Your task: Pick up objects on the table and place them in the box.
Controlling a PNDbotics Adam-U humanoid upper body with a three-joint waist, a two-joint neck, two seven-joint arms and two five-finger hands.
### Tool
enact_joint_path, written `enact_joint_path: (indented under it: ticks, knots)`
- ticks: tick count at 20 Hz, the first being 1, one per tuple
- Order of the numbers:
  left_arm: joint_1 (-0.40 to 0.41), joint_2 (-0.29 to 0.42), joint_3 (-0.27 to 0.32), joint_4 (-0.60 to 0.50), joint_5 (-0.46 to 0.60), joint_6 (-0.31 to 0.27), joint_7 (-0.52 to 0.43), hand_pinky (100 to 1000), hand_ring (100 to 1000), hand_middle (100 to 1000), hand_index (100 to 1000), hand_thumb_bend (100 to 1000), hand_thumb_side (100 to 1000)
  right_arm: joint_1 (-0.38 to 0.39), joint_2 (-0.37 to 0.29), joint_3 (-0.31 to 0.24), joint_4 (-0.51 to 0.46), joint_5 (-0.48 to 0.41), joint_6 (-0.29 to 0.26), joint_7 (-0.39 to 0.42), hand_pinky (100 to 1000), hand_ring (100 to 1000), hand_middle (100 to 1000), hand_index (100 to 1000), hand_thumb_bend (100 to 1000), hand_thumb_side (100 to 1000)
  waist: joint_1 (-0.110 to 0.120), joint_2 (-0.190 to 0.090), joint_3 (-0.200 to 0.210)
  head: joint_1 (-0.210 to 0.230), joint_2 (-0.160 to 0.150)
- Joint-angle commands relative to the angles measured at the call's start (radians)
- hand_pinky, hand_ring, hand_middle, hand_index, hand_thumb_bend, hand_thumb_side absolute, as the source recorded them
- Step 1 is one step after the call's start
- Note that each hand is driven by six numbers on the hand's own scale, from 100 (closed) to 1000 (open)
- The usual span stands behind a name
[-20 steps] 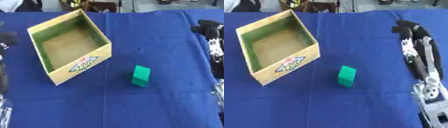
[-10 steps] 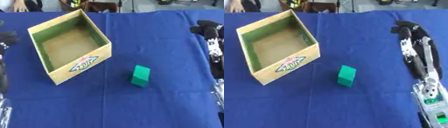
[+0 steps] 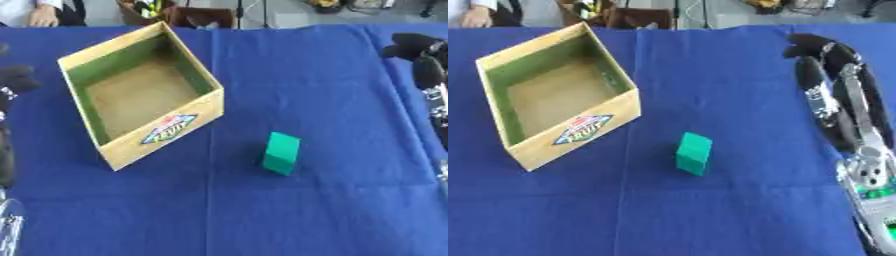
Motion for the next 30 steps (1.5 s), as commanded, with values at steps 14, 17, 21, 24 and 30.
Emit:
enact_joint_path:
  ticks: [14, 17, 21, 24, 30]
  knots:
    - [0.003, 0.025, -0.007, -0.017, 0.005, 0.012, -0.007, 680, 681, 733, 824, 100, 1000, -0.113, -0.210, 0.080, -0.019, 0.285, 0.079, 0.266, 807, 758, 625, 839, 557, 1000, -0.001, -0.028, -0.007, -0.008, -0.016]
    - [0.005, 0.024, -0.007, -0.017, 0.005, 0.013, -0.007, 680, 681, 733, 824, 100, 1000, -0.127, -0.204, 0.096, -0.019, 0.312, 0.089, 0.316, 802, 750, 622, 851, 570, 1000, -0.002, -0.027, -0.008, -0.007, -0.016]
    - [0.004, 0.023, -0.009, -0.017, 0.007, 0.015, -0.008, 679, 681, 733, 823, 100, 1000, -0.138, -0.192, 0.125, -0.019, 0.342, 0.097, 0.391, 799, 748, 628, 863, 595, 1000, -0.002, -0.026, -0.010, -0.007, -0.016]
    - [0.004, 0.023, -0.010, -0.017, 0.008, 0.016, -0.010, 679, 681, 732, 823, 100, 1000, -0.148, -0.180, 0.159, -0.019, 0.361, 0.103, 0.463, 808, 764, 652, 870, 622, 1000, -0.003, -0.026, -0.012, -0.009, -0.014]
    - [0.003, 0.022, -0.012, -0.017, 0.011, 0.017, -0.012, 679, 681, 730, 821, 100, 1000, -0.160, -0.171, 0.211, -0.019, 0.406, 0.137, 0.628, 791, 770, 638, 898, 681, 855, -0.005, -0.028, -0.012, -0.009, -0.011]
